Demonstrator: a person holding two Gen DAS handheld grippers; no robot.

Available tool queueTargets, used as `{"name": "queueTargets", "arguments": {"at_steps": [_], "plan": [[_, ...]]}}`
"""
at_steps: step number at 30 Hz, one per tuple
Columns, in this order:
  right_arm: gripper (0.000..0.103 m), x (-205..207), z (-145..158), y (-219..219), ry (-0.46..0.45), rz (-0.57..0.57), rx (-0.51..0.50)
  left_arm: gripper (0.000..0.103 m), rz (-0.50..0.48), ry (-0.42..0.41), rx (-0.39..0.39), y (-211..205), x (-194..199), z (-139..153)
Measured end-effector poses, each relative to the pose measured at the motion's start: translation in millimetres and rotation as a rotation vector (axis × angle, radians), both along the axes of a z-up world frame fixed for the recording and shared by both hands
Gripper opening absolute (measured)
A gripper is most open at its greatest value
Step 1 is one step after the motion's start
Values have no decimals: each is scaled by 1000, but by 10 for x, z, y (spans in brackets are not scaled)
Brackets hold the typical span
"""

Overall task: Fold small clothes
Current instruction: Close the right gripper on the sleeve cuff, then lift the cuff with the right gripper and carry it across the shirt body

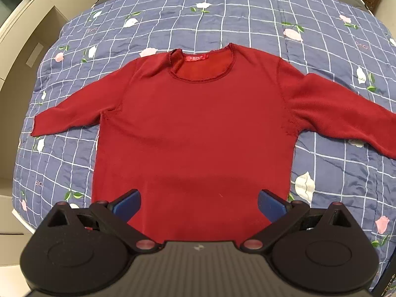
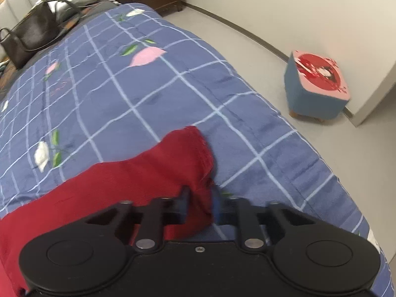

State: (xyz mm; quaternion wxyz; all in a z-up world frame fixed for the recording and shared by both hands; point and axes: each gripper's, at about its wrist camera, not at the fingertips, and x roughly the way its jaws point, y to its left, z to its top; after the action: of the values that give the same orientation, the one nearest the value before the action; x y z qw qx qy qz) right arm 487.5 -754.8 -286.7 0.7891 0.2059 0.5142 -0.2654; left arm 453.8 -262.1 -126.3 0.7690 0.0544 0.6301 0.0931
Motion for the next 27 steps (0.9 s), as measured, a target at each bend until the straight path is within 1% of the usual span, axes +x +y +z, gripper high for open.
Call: {"name": "queueTargets", "arguments": {"at_steps": [4, 7, 11, 15, 21, 25, 27], "plan": [[13, -17, 148, 107, -31, 27, -38, 103, 4, -18, -8, 14, -25, 62], [13, -34, 316, 198, -78, 52, -52, 103, 9, -33, -14, 47, -76, 111], [13, -17, 579, 410, -141, 137, -75, 103, 29, -42, -23, 137, -169, 172], [13, 28, 830, 647, -208, 208, -76, 103, 52, -54, -43, 251, -257, 259], [12, 116, 1253, 1224, -316, 334, -56, 103, 56, -84, -43, 428, -386, 408], [13, 165, 1465, 1703, -356, 400, -16, 103, 59, -96, -54, 582, -446, 458], [13, 181, 1551, 1990, -374, 439, -5, 103, 64, -99, -73, 687, -468, 467]]}}
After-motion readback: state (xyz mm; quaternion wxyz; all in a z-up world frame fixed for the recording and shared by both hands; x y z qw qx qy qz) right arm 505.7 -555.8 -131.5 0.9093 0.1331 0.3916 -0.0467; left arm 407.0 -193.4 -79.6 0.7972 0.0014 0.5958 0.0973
